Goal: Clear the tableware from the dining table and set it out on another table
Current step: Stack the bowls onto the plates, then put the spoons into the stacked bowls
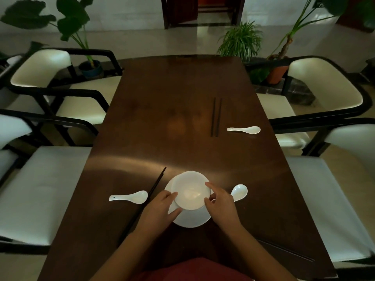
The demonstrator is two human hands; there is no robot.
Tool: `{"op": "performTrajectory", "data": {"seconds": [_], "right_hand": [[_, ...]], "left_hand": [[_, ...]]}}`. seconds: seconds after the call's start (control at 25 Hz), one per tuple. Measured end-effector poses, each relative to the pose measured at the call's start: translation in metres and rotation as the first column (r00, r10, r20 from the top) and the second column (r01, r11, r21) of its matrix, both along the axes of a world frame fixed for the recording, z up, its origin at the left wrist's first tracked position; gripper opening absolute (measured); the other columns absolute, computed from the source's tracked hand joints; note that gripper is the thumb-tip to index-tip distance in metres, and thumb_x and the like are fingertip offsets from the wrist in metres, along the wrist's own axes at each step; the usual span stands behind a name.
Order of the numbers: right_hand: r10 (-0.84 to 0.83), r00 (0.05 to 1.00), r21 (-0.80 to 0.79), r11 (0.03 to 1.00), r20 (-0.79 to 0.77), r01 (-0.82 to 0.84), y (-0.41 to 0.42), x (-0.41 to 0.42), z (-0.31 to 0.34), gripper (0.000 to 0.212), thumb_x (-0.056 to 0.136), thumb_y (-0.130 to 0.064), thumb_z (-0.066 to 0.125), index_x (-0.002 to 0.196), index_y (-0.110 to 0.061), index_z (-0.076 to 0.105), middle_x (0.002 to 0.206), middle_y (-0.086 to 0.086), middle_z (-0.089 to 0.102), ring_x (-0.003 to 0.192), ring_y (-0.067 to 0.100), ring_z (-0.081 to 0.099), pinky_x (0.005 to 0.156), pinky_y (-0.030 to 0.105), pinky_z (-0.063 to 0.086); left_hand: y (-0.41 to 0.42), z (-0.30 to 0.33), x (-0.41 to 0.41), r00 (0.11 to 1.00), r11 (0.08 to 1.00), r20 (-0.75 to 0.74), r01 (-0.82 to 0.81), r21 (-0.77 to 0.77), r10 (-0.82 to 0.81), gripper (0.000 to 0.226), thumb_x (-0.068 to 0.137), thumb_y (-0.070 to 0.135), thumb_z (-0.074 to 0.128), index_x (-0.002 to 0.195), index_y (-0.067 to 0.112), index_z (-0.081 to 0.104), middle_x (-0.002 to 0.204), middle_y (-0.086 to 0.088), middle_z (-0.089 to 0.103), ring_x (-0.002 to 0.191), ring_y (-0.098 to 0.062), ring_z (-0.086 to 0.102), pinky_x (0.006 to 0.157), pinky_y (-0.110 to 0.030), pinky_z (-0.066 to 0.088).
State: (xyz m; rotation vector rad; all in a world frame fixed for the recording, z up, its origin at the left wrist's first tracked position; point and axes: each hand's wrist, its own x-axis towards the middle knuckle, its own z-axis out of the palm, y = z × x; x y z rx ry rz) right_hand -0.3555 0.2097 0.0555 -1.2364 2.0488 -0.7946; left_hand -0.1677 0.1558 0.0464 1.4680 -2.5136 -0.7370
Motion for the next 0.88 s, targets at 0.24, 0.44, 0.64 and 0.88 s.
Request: {"op": "performTrajectory", "data": {"seconds": [0.24,0.44,0.64,0.88], "right_hand": [[0.0,1.0,0.065,0.998,-0.013,0.001,0.001,0.005,-0.011,0.049,0.083,-0.014,0.064,0.13,-0.018,0.052,0.115,0.005,0.067,0.082,0.008,0.058,0.088,0.024,0.048],[0.016,1.0,0.057,0.998,-0.019,-0.015,0.002,0.005,-0.016,0.047,0.084,-0.016,0.063,0.13,-0.015,0.051,0.137,0.002,0.053,0.118,0.019,0.054,0.101,0.031,0.043],[0.073,0.996,0.069,0.995,-0.042,-0.07,0.003,0.001,-0.021,0.047,0.086,-0.019,0.062,0.131,-0.017,0.05,0.137,0.002,0.053,0.117,0.019,0.055,0.101,0.034,0.044],[-0.07,0.997,0.004,0.998,-0.03,0.07,-0.007,-0.009,-0.018,0.033,0.086,-0.022,0.06,0.119,-0.018,0.059,0.119,0.003,0.061,0.091,0.013,0.058,0.082,0.028,0.046]], "left_hand": [[0.0,-0.012,0.006,1.0,1.0,0.012,0.014,-0.005,-0.014,0.053,0.087,0.041,0.055,0.134,0.021,0.046,0.128,0.002,0.052,0.11,-0.011,0.053,0.089,-0.023,0.046],[-0.003,-0.018,0.001,0.988,0.994,-0.104,-0.11,0.014,0.111,0.037,0.089,0.035,0.054,0.123,0.02,0.059,0.12,0.001,0.054,0.105,-0.011,0.055,0.084,-0.018,0.043],[-0.007,-0.022,-0.004,0.985,0.991,-0.113,-0.122,0.049,0.127,0.034,0.089,0.03,0.056,0.12,0.018,0.06,0.122,-0.001,0.051,0.107,-0.012,0.053,0.087,-0.019,0.042],[-0.013,-0.015,0.007,0.974,0.988,-0.169,-0.149,0.03,0.152,0.045,0.09,0.031,0.052,0.134,0.026,0.043,0.115,0.004,0.053,0.1,-0.012,0.055,0.076,-0.025,0.046]]}}
